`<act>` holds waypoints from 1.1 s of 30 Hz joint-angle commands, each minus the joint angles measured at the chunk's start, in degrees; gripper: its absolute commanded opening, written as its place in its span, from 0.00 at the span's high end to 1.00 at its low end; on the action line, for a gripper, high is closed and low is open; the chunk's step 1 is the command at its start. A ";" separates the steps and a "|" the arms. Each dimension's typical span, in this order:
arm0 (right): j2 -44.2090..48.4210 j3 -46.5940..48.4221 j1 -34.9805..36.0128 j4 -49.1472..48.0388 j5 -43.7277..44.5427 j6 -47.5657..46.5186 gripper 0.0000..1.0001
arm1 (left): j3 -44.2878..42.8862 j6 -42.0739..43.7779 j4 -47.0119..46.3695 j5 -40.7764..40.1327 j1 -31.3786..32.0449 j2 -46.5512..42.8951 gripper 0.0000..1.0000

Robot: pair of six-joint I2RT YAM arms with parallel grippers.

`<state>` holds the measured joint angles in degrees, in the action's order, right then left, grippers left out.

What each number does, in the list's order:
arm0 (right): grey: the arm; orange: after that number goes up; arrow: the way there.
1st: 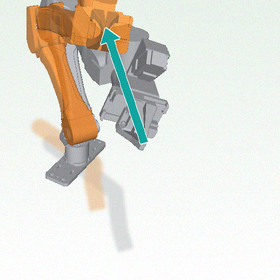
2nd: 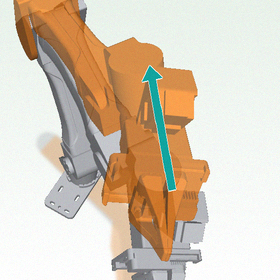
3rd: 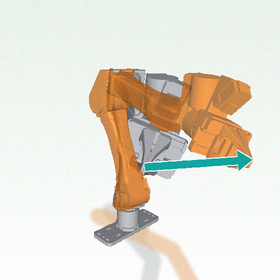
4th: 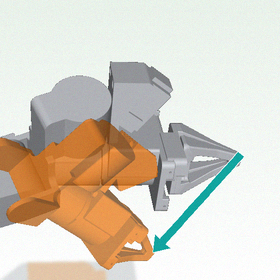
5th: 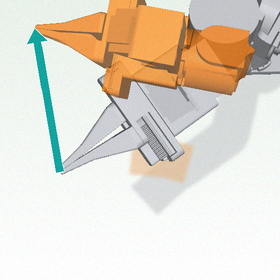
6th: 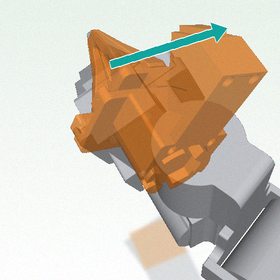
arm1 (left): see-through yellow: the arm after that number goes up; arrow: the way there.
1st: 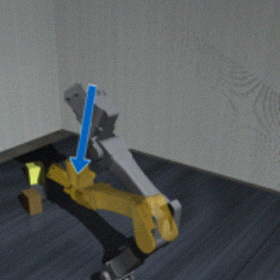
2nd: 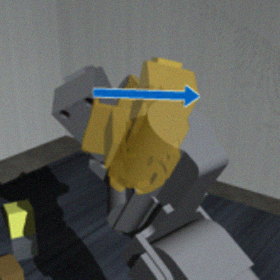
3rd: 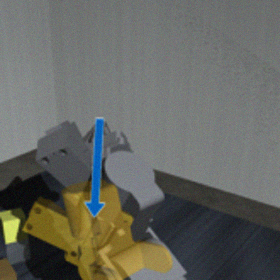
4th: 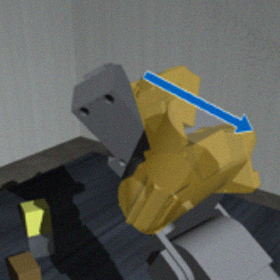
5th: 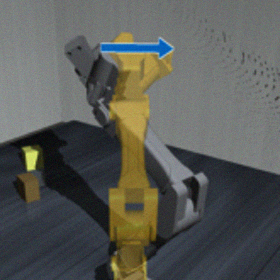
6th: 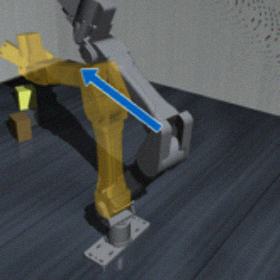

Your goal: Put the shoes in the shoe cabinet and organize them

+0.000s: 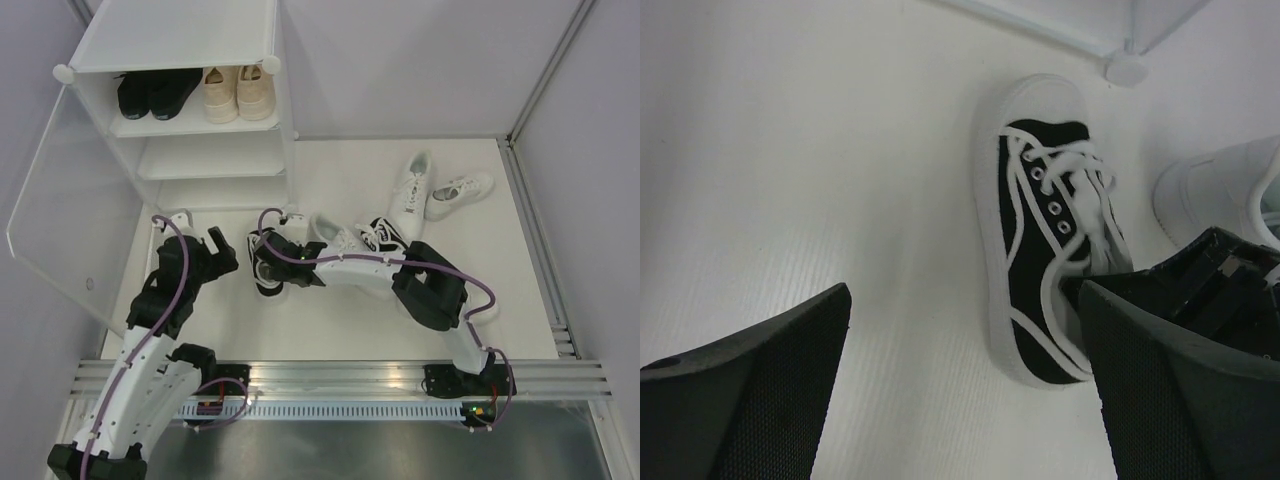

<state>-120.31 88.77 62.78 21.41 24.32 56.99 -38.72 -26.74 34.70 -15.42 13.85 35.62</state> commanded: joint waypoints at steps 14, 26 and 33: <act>25.79 -12.12 0.32 -1.90 10.83 -9.96 0.21 | 1.45 -12.45 0.90 14.19 7.32 11.66 0.04; 51.73 -39.72 0.32 -5.32 22.70 -13.84 0.02 | 0.14 -18.61 -1.74 3.47 11.55 22.65 0.20; 56.42 -48.25 0.41 -8.93 24.02 -14.98 0.02 | -0.39 -19.49 -2.70 2.59 11.73 28.01 0.29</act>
<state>-65.08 42.22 62.89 16.21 45.43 43.18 -37.87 -43.70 34.00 -10.96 25.26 61.98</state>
